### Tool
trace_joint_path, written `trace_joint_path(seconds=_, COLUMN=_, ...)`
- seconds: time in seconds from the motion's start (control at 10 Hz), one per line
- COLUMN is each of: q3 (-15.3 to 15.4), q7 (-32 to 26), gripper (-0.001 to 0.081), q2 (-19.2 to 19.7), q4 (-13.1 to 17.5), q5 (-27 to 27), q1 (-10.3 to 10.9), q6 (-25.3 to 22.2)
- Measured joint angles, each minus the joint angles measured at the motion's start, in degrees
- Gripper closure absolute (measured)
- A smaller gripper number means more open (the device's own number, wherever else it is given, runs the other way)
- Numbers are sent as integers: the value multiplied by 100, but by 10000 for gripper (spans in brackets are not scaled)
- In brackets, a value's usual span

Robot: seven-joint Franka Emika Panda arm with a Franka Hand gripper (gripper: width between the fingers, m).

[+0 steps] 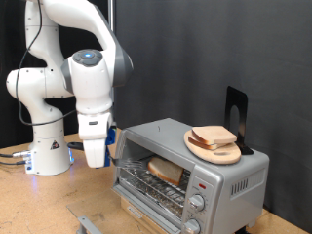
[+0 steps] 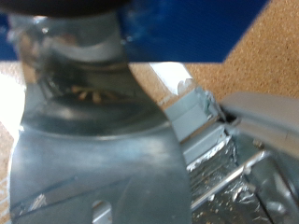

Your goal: Make a piece of toast with the oven

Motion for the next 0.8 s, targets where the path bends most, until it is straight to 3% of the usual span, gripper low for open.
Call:
trace_joint_path(seconds=0.4, q3=-370, q7=-328, gripper=415, q2=-544, q4=-455, q5=792, q1=-15, q6=364)
trace_joint_path(seconds=0.8, q3=-641, q7=-378, gripper=415, q2=-834, q4=-557, q5=844, q1=-63, q6=125)
